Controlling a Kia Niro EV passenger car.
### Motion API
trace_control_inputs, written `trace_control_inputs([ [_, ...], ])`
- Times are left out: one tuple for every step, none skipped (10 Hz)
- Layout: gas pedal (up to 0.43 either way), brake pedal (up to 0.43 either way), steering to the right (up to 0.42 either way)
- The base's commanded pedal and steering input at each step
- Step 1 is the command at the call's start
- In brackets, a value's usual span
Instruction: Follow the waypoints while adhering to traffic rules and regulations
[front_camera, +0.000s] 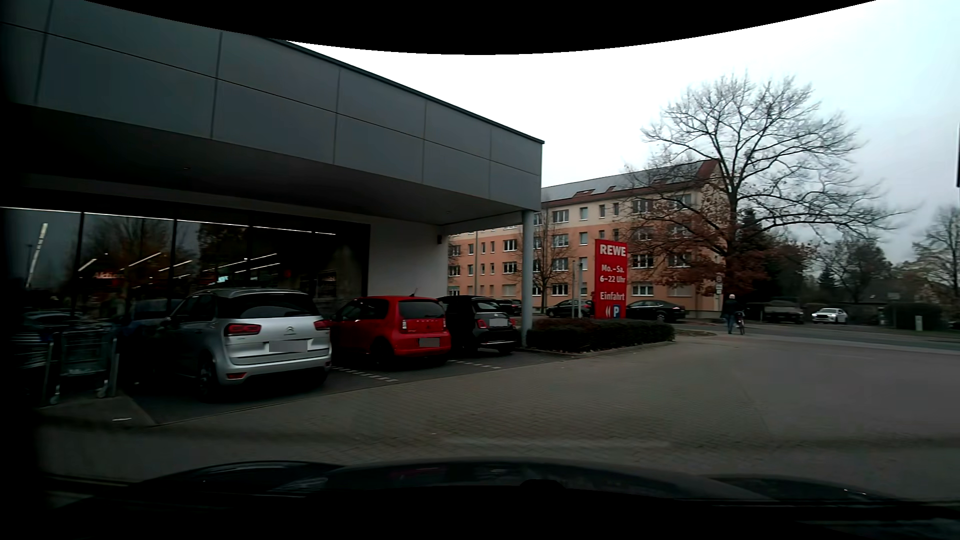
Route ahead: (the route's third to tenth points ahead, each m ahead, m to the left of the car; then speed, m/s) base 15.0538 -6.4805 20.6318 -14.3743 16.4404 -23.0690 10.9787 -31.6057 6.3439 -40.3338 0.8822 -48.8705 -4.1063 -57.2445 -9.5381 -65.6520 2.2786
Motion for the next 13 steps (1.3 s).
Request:
trace_control_inputs([
  [0.11,0.0,0.754],
  [0.118,0.0,0.733],
  [0.118,0.0,0.714],
  [0.11,0.0,0.695],
  [0.0,0.0,0.669],
  [0.0,0.0,0.645],
  [0.0,0.0,0.619],
  [0.0,0.0,0.6],
  [0.0,0.012,0.584],
  [0.0,0.024,0.569],
  [0.0,0.03,0.555],
  [0.0,0.067,0.54],
  [0.0,0.079,0.519],
])
